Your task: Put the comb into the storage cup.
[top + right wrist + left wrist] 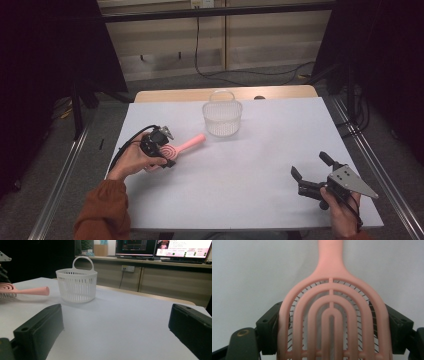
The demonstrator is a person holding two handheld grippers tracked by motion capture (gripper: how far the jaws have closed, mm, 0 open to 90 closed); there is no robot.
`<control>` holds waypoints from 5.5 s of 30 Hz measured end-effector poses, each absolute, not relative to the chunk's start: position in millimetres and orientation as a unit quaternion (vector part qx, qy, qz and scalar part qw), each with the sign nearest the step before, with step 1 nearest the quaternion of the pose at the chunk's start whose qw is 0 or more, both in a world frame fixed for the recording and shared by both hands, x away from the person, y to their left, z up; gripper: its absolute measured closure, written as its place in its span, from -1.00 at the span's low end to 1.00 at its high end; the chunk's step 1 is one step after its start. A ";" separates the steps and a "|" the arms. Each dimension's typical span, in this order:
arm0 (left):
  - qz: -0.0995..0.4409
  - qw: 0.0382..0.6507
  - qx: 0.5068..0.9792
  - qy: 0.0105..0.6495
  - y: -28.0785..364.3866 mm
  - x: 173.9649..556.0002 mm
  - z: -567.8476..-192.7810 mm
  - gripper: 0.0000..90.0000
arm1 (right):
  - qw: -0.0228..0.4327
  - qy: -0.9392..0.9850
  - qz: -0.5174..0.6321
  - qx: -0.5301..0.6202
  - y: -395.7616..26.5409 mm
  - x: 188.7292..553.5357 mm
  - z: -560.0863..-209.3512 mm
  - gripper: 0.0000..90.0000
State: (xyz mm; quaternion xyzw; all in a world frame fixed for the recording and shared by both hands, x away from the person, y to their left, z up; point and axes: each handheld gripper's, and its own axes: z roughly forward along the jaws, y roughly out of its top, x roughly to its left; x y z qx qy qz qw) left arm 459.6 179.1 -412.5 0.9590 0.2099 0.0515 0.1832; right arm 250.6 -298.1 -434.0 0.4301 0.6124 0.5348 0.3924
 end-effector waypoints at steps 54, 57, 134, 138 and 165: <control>0.044 0.306 0.936 0.171 164.9 431.4 -374.6 -0.56 | 0.385 0.623 0.538 0.419 -281.9 257.8 -429.3 -1.00; 0.044 0.309 0.936 0.165 161.6 429.0 -371.6 -0.56 | 0.383 0.628 0.538 0.412 -277.7 259.3 -429.1 -1.00; 0.016 0.256 0.965 0.060 51.3 411.8 -356.3 -0.56 | 0.499 0.782 0.349 0.134 -155.1 305.8 -409.2 -0.70; 0.024 0.253 0.965 0.063 48.1 412.3 -355.5 -0.56 | 0.522 0.781 0.324 0.110 -149.9 305.0 -408.8 -0.63; 0.017 0.246 0.967 0.064 38.2 410.7 -359.3 -0.57 | 0.577 0.785 0.224 -0.001 -122.4 308.9 -426.9 0.03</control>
